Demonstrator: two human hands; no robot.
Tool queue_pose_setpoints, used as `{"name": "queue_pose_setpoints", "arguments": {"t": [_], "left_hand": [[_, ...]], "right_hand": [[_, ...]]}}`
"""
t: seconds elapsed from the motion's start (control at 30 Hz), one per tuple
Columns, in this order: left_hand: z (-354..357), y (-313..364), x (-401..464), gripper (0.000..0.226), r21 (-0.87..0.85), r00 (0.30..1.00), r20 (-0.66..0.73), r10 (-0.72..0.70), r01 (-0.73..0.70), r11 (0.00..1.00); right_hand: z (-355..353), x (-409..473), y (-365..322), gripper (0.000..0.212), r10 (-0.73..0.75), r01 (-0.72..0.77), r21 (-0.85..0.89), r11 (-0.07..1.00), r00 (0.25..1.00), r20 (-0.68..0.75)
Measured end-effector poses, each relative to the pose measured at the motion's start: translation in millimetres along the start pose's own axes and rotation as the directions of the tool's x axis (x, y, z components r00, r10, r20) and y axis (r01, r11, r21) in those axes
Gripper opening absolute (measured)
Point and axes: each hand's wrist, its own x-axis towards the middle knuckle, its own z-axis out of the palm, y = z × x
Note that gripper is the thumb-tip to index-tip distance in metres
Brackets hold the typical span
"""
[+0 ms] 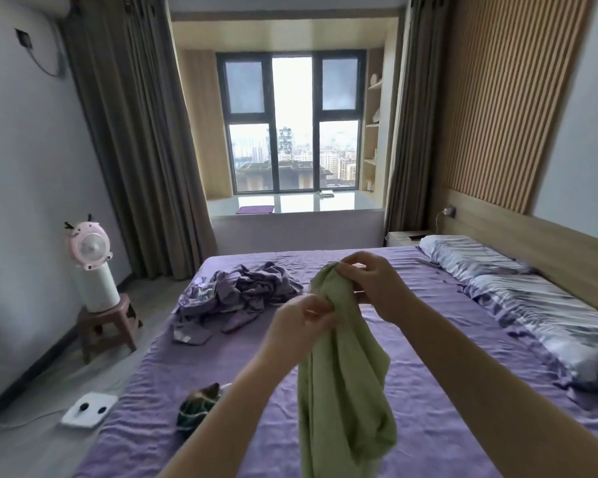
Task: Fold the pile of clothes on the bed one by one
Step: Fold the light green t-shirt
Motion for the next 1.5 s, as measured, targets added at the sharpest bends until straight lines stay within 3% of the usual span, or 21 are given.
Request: {"name": "queue_pose_setpoints", "arguments": {"t": [0.17,0.27,0.37,0.47,0.57,0.67,0.73,0.8,0.9,1.03,1.2,1.3,1.33,1.4,1.5], "left_hand": [[69.7,21.5,12.7,0.034,-0.119,0.997,-0.029,-0.067,0.063,0.991],[99.0,31.8,30.2,0.021,0.055,0.992,-0.102,-0.070,0.076,0.996],[113.6,42.0,49.3,0.008,0.021,0.996,-0.082,-0.029,0.031,0.999],[116.8,50.7,70.5,0.010,0.029,0.982,-0.187,-0.008,0.014,0.999],[119.6,58.7,91.5,0.016,-0.075,0.947,-0.305,-0.106,0.087,0.993],[128.5,61.1,107.1,0.021,-0.169,0.919,-0.331,-0.216,0.167,0.971],[140.5,62.8,110.1,0.017,-0.291,0.900,-0.292,-0.323,0.238,0.927],[158.3,66.8,108.7,0.016,-0.533,0.884,-0.164,-0.437,0.294,0.793],[185.2,77.6,100.5,0.020,-0.628,0.898,0.004,-0.440,0.345,0.698],[201.8,85.8,93.2,0.019,-0.492,0.915,0.084,-0.395,0.383,0.782],[185.3,75.5,99.1,0.012,-0.335,0.929,-0.081,-0.362,0.316,0.887],[175.1,66.5,105.0,0.041,-0.317,0.969,0.137,-0.206,0.240,0.918],[173.3,65.5,106.2,0.040,-0.328,0.965,0.207,-0.159,0.222,0.918],[171.2,65.6,109.3,0.025,-0.345,0.961,0.244,-0.128,0.209,0.915],[164.2,65.9,116.5,0.008,-0.347,0.975,0.157,-0.156,0.202,0.916]], "right_hand": [[-47.5,10.1,-3.5,0.008,0.038,-0.031,0.133,0.991,0.998,-0.050],[-85.2,18.0,-0.3,0.008,0.051,-0.043,0.119,0.992,0.996,-0.068],[-125.1,27.7,5.3,0.007,0.044,-0.037,0.103,0.994,0.997,-0.068],[-159.8,34.7,12.4,0.006,0.016,-0.013,0.056,0.998,0.998,-0.060],[-187.7,41.8,16.5,0.009,-0.029,0.027,-0.036,0.999,0.998,-0.060],[-208.0,49.7,13.7,0.007,-0.042,0.039,-0.056,0.998,0.998,-0.054],[-211.2,50.5,12.2,0.010,0.025,-0.023,-0.087,0.996,0.999,0.022],[-205.2,47.3,15.9,0.023,0.163,-0.146,-0.118,0.982,0.975,0.153],[-195.1,44.7,24.3,0.044,0.291,-0.244,-0.214,0.946,0.930,0.224],[-200.0,48.3,30.5,0.038,0.251,-0.198,-0.231,0.953,0.941,0.228],[-207.9,49.2,25.0,0.019,0.202,-0.151,-0.205,0.967,0.945,0.257],[-208.6,50.0,8.9,0.016,0.125,-0.075,-0.164,0.984,0.941,0.316],[-209.6,51.4,2.6,0.016,0.091,-0.042,-0.153,0.987,0.940,0.329],[-213.0,55.4,-9.6,0.018,0.024,0.033,-0.173,0.984,0.948,0.319],[-224.3,59.8,-20.4,0.019,0.019,0.054,-0.210,0.976,0.943,0.332]]}}
